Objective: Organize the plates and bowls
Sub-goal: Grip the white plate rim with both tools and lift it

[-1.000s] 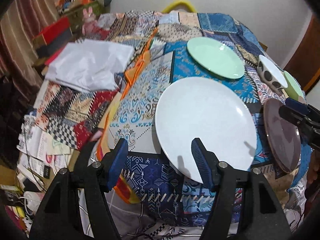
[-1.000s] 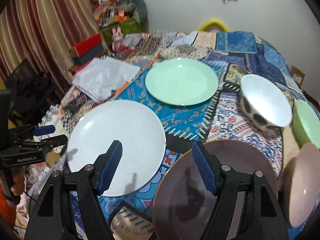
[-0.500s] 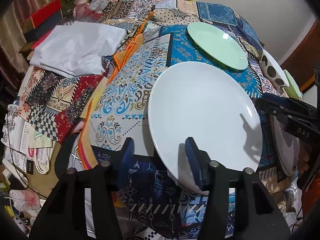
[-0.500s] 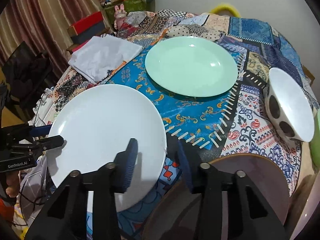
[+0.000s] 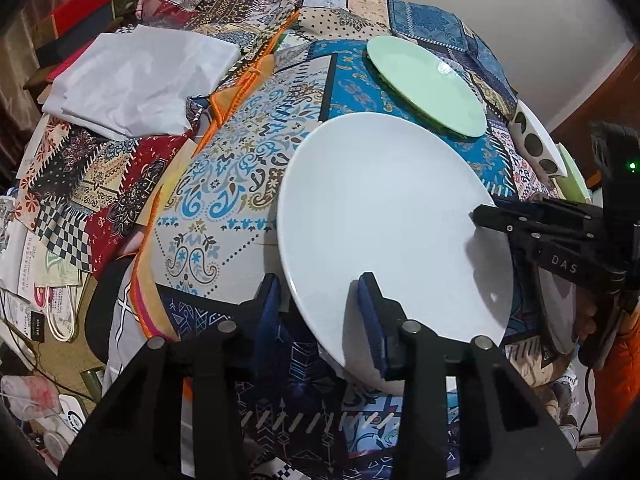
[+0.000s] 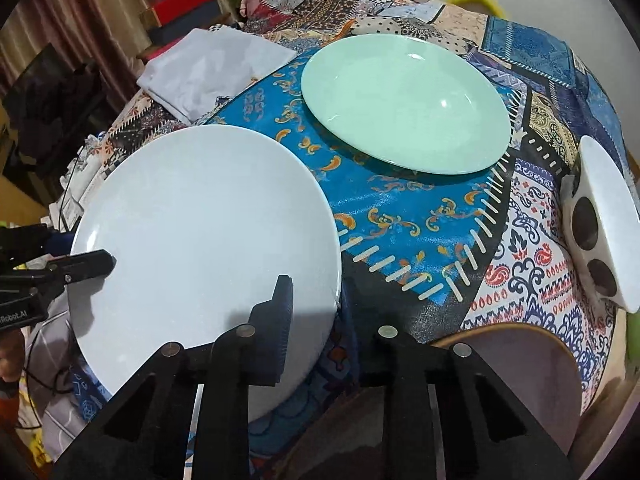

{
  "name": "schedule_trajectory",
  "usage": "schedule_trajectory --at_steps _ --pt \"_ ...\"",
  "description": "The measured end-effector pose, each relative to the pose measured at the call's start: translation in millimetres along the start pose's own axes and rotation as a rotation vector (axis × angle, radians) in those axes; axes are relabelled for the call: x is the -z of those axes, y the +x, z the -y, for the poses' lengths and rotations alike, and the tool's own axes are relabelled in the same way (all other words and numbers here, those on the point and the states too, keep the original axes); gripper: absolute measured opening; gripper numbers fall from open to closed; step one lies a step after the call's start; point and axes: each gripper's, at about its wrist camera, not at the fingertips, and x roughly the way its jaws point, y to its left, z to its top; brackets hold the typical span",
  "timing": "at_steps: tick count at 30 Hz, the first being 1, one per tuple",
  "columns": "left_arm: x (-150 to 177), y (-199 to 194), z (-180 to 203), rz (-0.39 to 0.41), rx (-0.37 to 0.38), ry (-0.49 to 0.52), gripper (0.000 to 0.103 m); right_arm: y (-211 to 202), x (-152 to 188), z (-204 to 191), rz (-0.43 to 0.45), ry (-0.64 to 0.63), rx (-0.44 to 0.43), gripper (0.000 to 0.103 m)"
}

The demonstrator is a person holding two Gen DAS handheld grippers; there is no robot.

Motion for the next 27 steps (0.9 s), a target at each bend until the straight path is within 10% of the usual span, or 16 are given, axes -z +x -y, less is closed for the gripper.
schedule_trajectory --at_steps 27 --pt "-2 -20 8 0.020 -0.013 -0.020 0.037 -29 8 0 0.104 0.088 -0.028 0.022"
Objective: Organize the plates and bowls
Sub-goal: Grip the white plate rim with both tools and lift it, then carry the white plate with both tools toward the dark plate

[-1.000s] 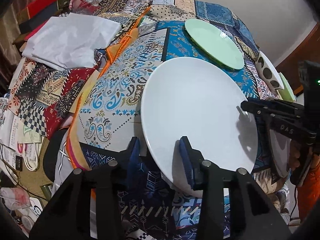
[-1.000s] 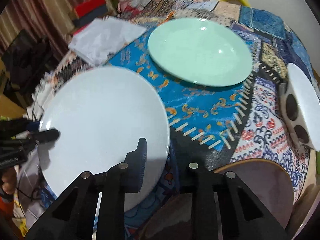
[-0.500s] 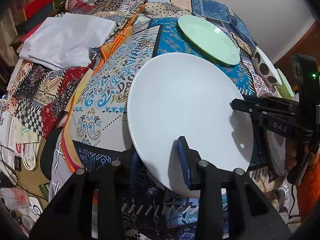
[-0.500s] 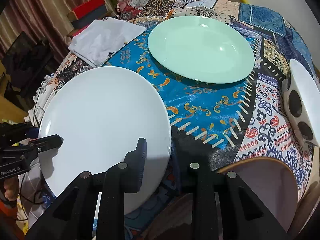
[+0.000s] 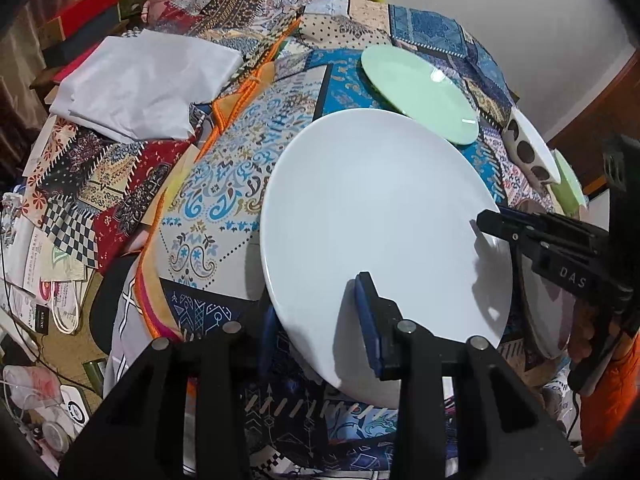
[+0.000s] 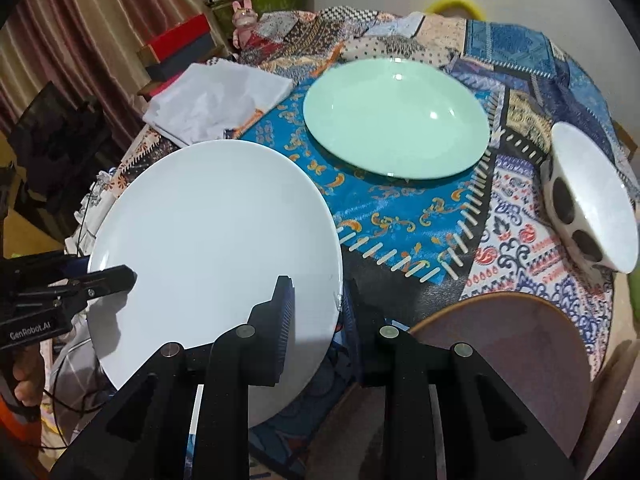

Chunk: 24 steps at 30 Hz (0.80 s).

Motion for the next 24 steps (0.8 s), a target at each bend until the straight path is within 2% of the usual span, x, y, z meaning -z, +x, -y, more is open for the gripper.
schedule_trajectory --at_steps 14,24 --pt "-13 -32 26 0.066 0.017 0.041 0.037 -46 7 10 0.118 0.030 0.010 0.023" --pt "-12 -49 63 0.108 0.039 0.106 0.037 -80 24 31 0.189 0.080 0.026 0.022"
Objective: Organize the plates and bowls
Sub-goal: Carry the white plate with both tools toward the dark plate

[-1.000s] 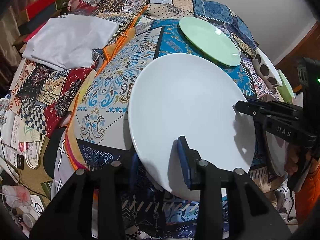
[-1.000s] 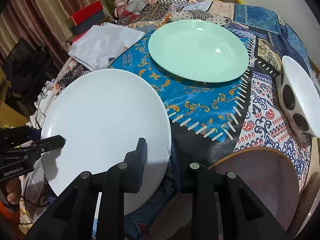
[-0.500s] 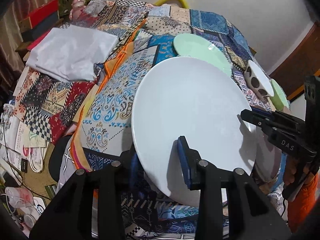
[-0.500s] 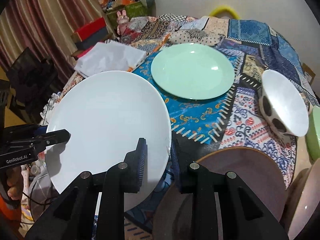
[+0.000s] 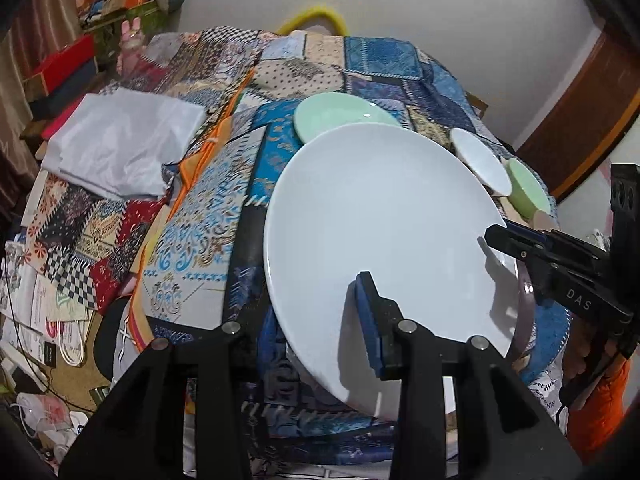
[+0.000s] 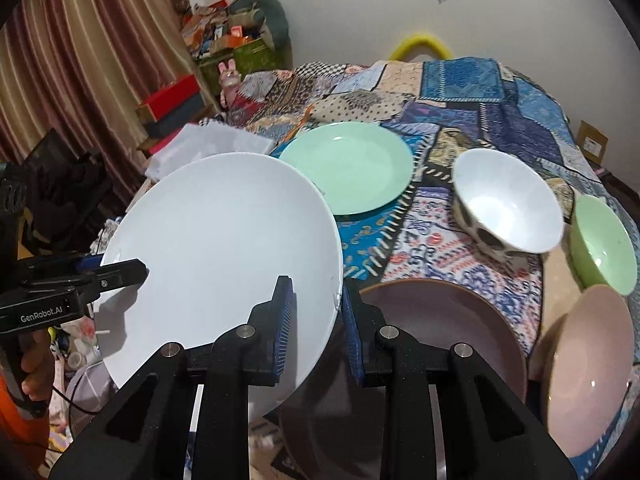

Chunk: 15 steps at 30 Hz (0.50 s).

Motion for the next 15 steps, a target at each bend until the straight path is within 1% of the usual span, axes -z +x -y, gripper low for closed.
schedule_trajectory --at_steps 6,15 --pt "-1 1 23 0.000 0.019 0.028 0.037 -17 10 17 0.023 0.031 0.021 0.022" --pt "1 12 63 -0.023 0.054 0.088 0.037 -41 33 49 0.048 0.122 0.052 0.022"
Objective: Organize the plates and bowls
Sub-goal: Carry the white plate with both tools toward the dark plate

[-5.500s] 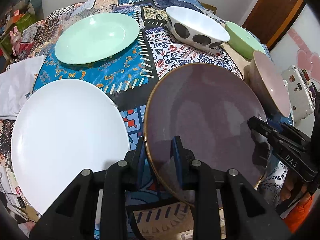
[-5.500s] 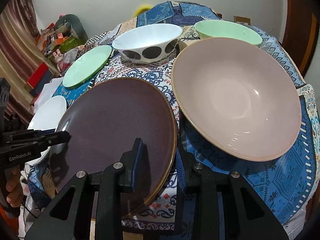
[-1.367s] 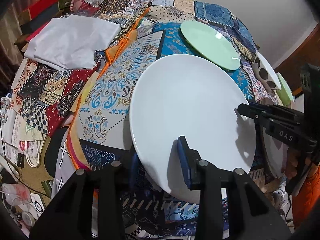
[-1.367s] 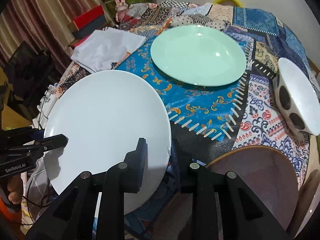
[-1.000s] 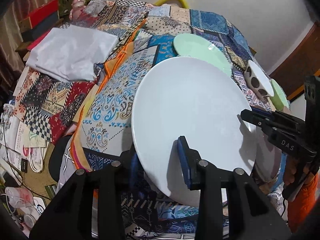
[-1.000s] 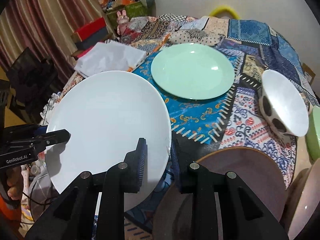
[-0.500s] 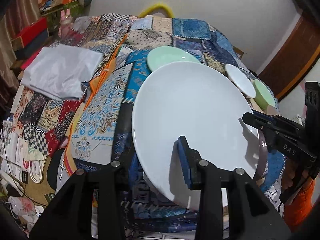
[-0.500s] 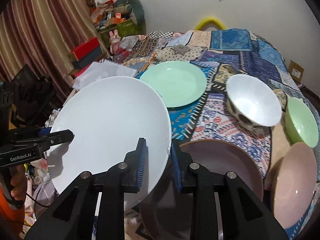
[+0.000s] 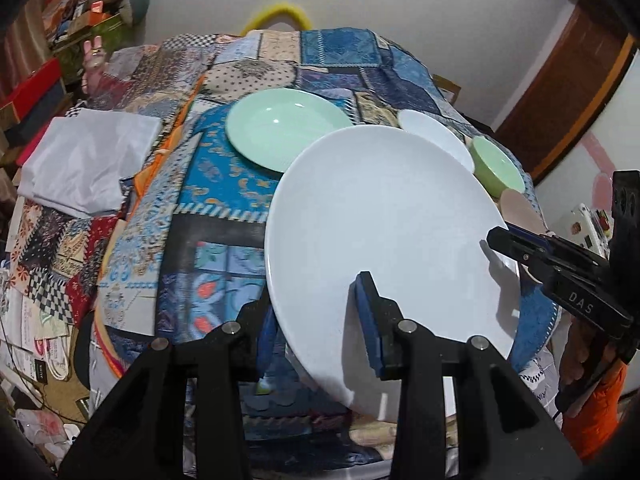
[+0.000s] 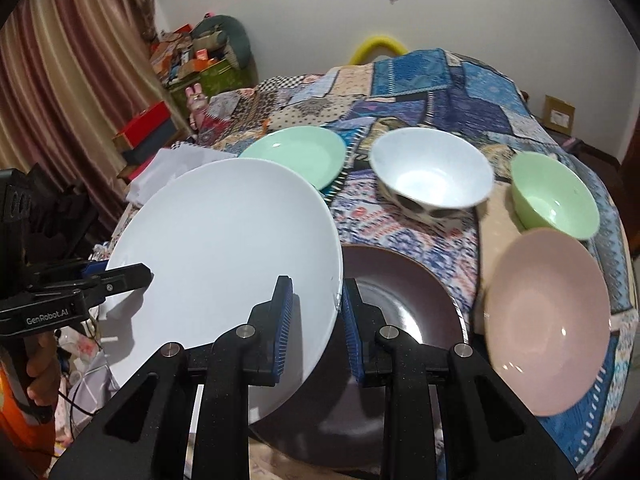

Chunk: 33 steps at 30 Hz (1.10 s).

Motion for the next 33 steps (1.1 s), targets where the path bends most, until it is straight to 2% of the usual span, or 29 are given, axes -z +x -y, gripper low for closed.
schedule_trajectory --at_steps 8,16,33 --pt "-3 17 35 -0.033 0.023 0.051 0.037 -11 14 29 0.007 0.079 0.022 0.023" --pt "1 45 62 -0.100 0.037 0.099 0.037 -10 37 55 -0.019 0.142 0.045 0.022" --pt "4 85 72 -0.193 0.031 0.124 0.037 5 56 74 -0.073 0.196 0.040 0.022"
